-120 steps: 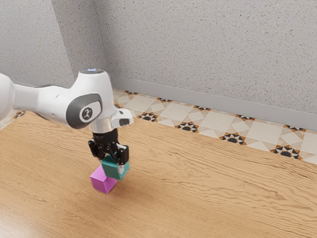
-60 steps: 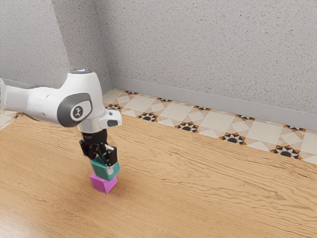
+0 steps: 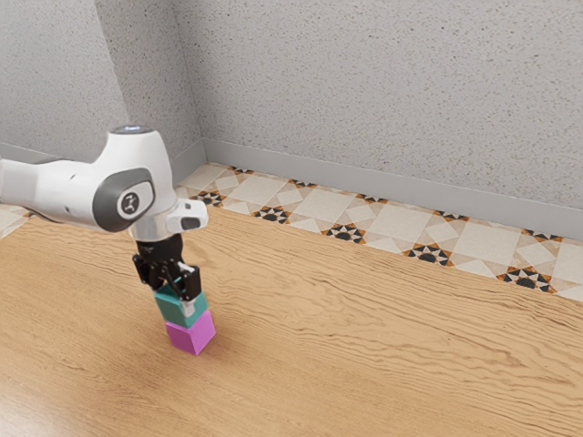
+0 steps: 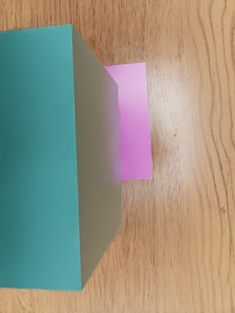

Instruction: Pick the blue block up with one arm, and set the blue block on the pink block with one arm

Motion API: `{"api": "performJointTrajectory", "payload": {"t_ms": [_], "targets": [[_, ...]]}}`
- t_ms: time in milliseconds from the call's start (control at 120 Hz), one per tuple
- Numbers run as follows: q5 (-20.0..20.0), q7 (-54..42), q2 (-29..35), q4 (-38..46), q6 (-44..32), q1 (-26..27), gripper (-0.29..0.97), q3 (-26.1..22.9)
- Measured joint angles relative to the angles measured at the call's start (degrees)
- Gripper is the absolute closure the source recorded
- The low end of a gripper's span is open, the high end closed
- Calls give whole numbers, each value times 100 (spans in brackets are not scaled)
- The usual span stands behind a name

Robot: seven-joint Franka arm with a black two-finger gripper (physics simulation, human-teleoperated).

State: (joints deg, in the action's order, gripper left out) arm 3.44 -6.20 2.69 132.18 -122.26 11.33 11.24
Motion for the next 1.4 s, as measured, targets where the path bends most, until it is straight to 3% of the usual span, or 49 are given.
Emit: {"api": "performJointTrajectory", "payload": {"t_ms": [708,1008,1267,1400], "targets": [[110,-227,-64,14,-40,132,32,280],[169,-317,-70,20,-46,-103,32,322],[161,-337,-70,17,-47,75,32,320],[177,-363,-76,13,-43,108,20,318]]}}
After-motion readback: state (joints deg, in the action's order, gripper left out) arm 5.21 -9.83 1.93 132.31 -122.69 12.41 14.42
